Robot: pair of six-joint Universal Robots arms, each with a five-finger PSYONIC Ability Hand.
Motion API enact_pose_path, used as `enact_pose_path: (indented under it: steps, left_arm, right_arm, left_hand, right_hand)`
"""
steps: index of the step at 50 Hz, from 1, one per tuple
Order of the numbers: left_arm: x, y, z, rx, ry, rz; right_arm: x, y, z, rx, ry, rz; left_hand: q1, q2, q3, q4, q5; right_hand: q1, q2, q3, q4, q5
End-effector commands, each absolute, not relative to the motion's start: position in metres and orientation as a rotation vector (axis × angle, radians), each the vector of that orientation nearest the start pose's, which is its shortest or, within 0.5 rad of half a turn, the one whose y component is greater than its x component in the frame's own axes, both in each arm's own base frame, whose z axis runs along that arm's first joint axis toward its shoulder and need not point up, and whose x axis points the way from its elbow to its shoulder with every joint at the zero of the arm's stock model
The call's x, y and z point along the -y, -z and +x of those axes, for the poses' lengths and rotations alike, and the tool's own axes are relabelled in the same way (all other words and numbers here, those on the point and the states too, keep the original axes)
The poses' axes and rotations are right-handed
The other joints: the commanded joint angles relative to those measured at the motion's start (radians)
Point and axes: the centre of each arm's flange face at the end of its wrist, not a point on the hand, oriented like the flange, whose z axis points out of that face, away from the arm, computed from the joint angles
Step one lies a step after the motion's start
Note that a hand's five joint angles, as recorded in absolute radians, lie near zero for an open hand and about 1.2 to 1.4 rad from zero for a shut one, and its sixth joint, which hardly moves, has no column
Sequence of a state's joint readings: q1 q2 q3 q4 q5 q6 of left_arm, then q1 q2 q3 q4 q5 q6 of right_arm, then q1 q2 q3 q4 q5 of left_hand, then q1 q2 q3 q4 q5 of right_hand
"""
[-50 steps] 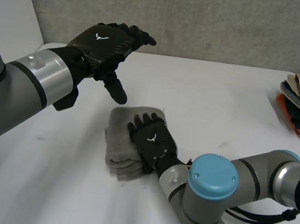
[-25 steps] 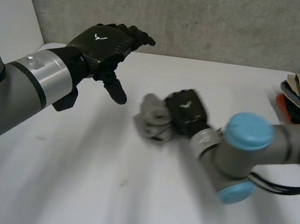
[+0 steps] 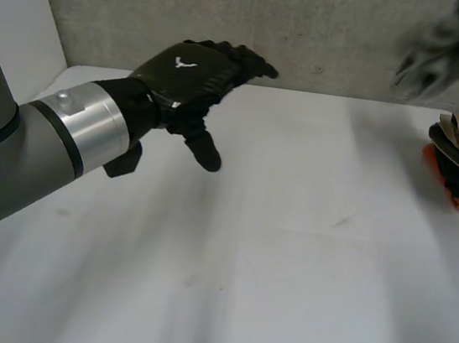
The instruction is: Fold the laundry.
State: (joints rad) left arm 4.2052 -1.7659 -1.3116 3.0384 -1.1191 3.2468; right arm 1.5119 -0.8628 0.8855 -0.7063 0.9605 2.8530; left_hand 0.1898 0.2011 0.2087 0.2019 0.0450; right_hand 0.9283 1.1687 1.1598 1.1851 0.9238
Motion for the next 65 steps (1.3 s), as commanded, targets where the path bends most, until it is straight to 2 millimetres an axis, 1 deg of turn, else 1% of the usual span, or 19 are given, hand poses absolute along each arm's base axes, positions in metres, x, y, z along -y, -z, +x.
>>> enact_pose_path:
  steps: [1, 2, 5, 9, 10, 18, 21, 24, 29, 35, 41, 46, 47, 48, 49, 54, 58, 59, 65]
  left_arm:
    - [0.207, -0.322, -0.321, 1.573, -1.61, -0.983]
    - [0.207, -0.323, -0.322, 1.567, -1.608, -0.975]
    - [0.207, -0.324, -0.323, 1.557, -1.612, -0.968]
    - [0.208, -0.326, -0.324, 1.538, -1.631, -0.962]
    - [0.209, -0.324, -0.325, 1.537, -1.628, -0.96]
    - [0.209, -0.317, -0.327, 1.56, -1.596, -0.952]
    - [0.209, -0.315, -0.327, 1.564, -1.592, -0.952]
    - [0.209, -0.315, -0.327, 1.566, -1.59, -0.952]
    - [0.211, -0.313, -0.327, 1.571, -1.587, -0.952]
    - [0.211, -0.313, -0.328, 1.571, -1.586, -0.949]
    - [0.208, -0.313, -0.33, 1.566, -1.581, -0.955]
    - [0.207, -0.312, -0.33, 1.568, -1.579, -0.955]
    - [0.207, -0.312, -0.33, 1.569, -1.578, -0.955]
    - [0.207, -0.312, -0.33, 1.567, -1.578, -0.957]
    - [0.207, -0.311, -0.33, 1.569, -1.576, -0.957]
    - [0.208, -0.311, -0.33, 1.572, -1.577, -0.956]
    - [0.207, -0.31, -0.329, 1.574, -1.573, -0.957]
    - [0.208, -0.31, -0.329, 1.576, -1.575, -0.955]
    - [0.207, -0.313, -0.328, 1.57, -1.583, -0.954]
  right_arm:
    - [0.518, -0.347, 0.097, -1.093, 2.896, -0.852]
    - [0.523, -0.345, 0.085, -1.105, 2.911, -0.853]
    - [0.53, -0.334, 0.07, -1.135, 2.906, -0.871]
    - [0.541, -0.308, 0.044, -1.214, 2.867, -0.914]
    - [0.544, -0.295, 0.031, -1.259, 2.848, -0.921]
    - [0.552, -0.221, -0.026, -1.479, 2.673, -0.968]
    - [0.55, -0.201, -0.038, -1.524, 2.613, -0.991]
    - [0.547, -0.192, -0.044, -1.552, 2.581, -0.993]
    - [0.539, -0.177, -0.043, -1.585, 2.501, -1.007]
    - [0.533, -0.178, -0.038, -1.582, 2.459, -1.034]
    - [0.529, -0.195, -0.037, -1.564, 2.468, -1.038]
    - [0.522, -0.189, -0.032, -1.585, 2.437, -1.031]
    - [0.52, -0.191, -0.032, -1.585, 2.44, -1.031]
    - [0.518, -0.192, -0.032, -1.589, 2.439, -1.029]
    - [0.516, -0.192, -0.034, -1.599, 2.438, -1.021]
    - [0.507, -0.193, -0.061, -1.691, 2.453, -0.935]
    - [0.493, -0.221, -0.082, -1.767, 2.507, -0.839]
    - [0.486, -0.231, -0.093, -1.814, 2.533, -0.777]
    - [0.467, -0.244, -0.134, -1.936, 2.618, -0.709]
  left_hand:
    - [0.027, 0.015, 0.008, 0.015, -0.003]
    - [0.027, 0.015, 0.008, 0.015, -0.003]
    - [0.032, 0.021, 0.014, 0.02, 0.003]
    - [0.035, 0.024, 0.017, 0.023, 0.006]
    - [0.038, 0.027, 0.019, 0.026, 0.009]
    - [0.041, 0.03, 0.022, 0.029, 0.012]
    - [0.044, 0.033, 0.025, 0.032, 0.015]
    - [0.044, 0.033, 0.025, 0.032, 0.015]
    - [0.044, 0.033, 0.025, 0.032, 0.015]
    - [0.047, 0.036, 0.028, 0.035, 0.017]
    - [0.047, 0.036, 0.028, 0.035, 0.017]
    - [0.047, 0.036, 0.028, 0.035, 0.017]
    - [0.047, 0.036, 0.028, 0.035, 0.017]
    - [0.044, 0.033, 0.025, 0.032, 0.015]
    - [0.044, 0.033, 0.025, 0.032, 0.015]
    - [0.044, 0.033, 0.025, 0.032, 0.015]
    - [0.044, 0.033, 0.025, 0.032, 0.015]
    - [0.044, 0.033, 0.025, 0.032, 0.015]
    - [0.044, 0.033, 0.025, 0.032, 0.015]
  right_hand:
    - [0.468, 0.228, 0.236, 0.211, 0.298]
    - [0.468, 0.228, 0.236, 0.211, 0.298]
    - [0.468, 0.228, 0.236, 0.211, 0.298]
    - [0.468, 0.228, 0.236, 0.211, 0.298]
    - [0.468, 0.228, 0.236, 0.211, 0.298]
    - [0.468, 0.228, 0.236, 0.211, 0.298]
    - [0.468, 0.228, 0.236, 0.211, 0.298]
    - [0.468, 0.228, 0.236, 0.211, 0.298]
    - [0.468, 0.228, 0.236, 0.211, 0.298]
    - [0.468, 0.228, 0.236, 0.211, 0.298]
    - [0.468, 0.228, 0.236, 0.211, 0.298]
    - [0.468, 0.228, 0.236, 0.211, 0.298]
    - [0.347, 0.106, 0.115, 0.09, 0.177]
    - [-0.346, -0.586, -0.578, -0.603, -0.516]
    - [-0.742, -0.983, -0.974, -0.999, -0.912]
    - [-0.754, -0.994, -0.985, -1.011, -0.924]
    - [-0.754, -0.994, -0.985, -1.011, -0.924]
    - [-0.754, -0.994, -0.985, -1.011, -0.924]
    - [-0.754, -0.994, -0.985, -1.011, -0.924]
